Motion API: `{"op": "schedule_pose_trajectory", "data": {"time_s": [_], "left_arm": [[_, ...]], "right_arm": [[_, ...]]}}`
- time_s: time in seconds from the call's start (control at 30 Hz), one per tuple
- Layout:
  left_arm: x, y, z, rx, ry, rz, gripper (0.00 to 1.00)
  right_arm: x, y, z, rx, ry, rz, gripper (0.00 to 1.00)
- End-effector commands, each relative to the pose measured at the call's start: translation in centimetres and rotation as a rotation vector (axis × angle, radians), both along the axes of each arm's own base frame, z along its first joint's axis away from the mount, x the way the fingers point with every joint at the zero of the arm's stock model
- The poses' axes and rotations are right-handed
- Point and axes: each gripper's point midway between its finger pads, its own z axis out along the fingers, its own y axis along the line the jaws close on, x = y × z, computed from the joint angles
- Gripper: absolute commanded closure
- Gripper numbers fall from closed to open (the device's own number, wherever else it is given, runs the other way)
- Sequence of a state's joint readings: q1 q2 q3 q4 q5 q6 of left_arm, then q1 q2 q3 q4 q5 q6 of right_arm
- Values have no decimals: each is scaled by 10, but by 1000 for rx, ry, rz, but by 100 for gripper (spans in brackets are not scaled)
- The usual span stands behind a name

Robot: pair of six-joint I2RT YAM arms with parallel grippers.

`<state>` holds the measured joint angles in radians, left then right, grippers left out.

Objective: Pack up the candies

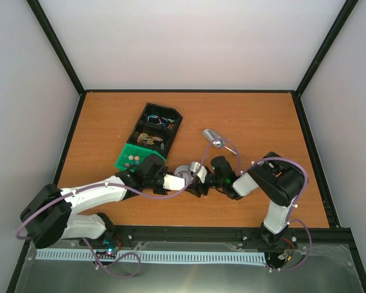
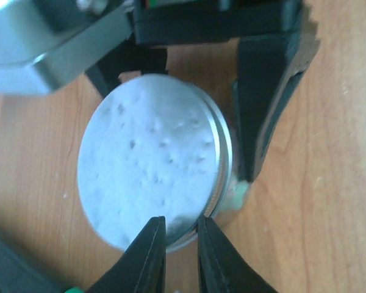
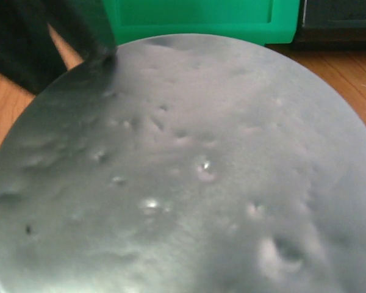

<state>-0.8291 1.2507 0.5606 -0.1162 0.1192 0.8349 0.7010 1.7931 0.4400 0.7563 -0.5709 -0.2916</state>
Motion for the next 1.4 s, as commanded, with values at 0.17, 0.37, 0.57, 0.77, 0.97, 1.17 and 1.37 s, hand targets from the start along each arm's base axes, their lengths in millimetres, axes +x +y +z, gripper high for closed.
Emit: {"op": "schedule_pose_trajectory", "data": {"time_s": [0.17, 0.37, 0.57, 0.77, 0.97, 1.17, 1.37], "left_arm": [[7, 49, -16, 140, -14, 45, 81], [-29, 9, 27, 23, -5, -29, 70], [-26, -34, 35, -31, 43, 9, 69], [-14, -51, 21, -14, 59, 40, 70], [-12, -23, -5, 96, 21, 61, 83], [-8, 10, -13, 143, 14, 93, 86], [4, 42, -20, 183, -2, 129, 87]], "right_arm": [[-25, -3, -17, -28, 94, 65, 72], [-23, -3, -19, -34, 96, 55, 73], [-22, -3, -20, -38, 99, 50, 73], [-22, -3, -20, -41, 99, 48, 72], [-23, -3, -20, -39, 102, 54, 73], [-24, -3, -20, -39, 103, 62, 75], [-24, -2, -20, -38, 102, 64, 75]]}}
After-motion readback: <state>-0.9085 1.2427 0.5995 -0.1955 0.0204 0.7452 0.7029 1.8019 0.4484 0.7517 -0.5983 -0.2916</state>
